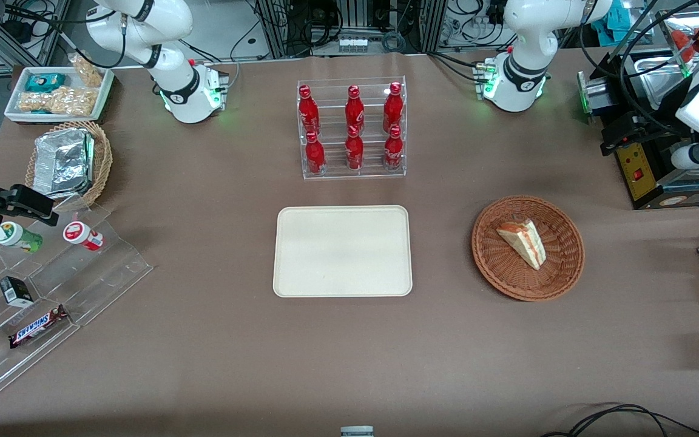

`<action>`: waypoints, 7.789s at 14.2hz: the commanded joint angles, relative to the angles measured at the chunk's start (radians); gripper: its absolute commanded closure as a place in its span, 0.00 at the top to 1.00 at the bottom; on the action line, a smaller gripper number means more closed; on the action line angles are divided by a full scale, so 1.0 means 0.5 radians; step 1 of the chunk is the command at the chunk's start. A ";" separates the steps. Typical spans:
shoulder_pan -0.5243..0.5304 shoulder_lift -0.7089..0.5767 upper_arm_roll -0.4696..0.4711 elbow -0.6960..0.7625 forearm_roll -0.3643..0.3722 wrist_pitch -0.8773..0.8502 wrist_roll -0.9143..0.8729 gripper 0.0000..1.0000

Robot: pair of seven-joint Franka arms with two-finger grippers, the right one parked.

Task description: Place sandwich from basket to tray

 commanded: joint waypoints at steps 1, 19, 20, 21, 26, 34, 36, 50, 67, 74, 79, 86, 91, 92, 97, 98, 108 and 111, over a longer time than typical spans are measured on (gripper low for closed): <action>-0.008 -0.016 0.013 -0.028 -0.026 0.007 -0.010 1.00; -0.078 0.306 0.004 -1.292 -0.029 1.537 -1.095 1.00; -0.075 0.316 0.004 -1.344 -0.029 1.620 -1.111 1.00; -0.075 0.343 0.004 -1.390 -0.032 1.700 -1.129 1.00; -0.075 0.490 0.007 -1.449 -0.032 1.934 -1.344 1.00; -0.072 0.607 0.010 -1.409 -0.038 1.980 -1.470 0.15; -0.063 0.604 0.010 -1.357 -0.029 1.949 -1.464 0.03; -0.918 1.069 -0.036 -0.219 0.397 0.995 -1.313 0.03; -1.652 2.000 -0.006 0.818 0.593 1.271 -1.889 1.00; -1.517 1.700 -0.015 0.812 0.588 1.008 -1.912 1.00; -1.223 1.286 -0.027 0.754 0.331 0.600 -1.627 1.00; -0.472 0.715 -0.018 0.383 0.207 0.122 -0.848 1.00; -0.134 0.556 -0.015 0.288 0.207 -0.125 -0.522 1.00; -0.124 0.503 -0.015 0.227 0.207 -0.113 -0.522 1.00; -0.033 0.236 -0.009 -0.028 0.210 -0.063 -0.180 1.00; 0.001 0.212 -0.009 -0.025 0.216 -0.079 -0.038 1.00; 0.017 0.021 -0.024 -0.019 0.164 -0.171 -0.003 1.00; 0.029 0.085 -0.018 0.057 0.152 -0.155 0.000 1.00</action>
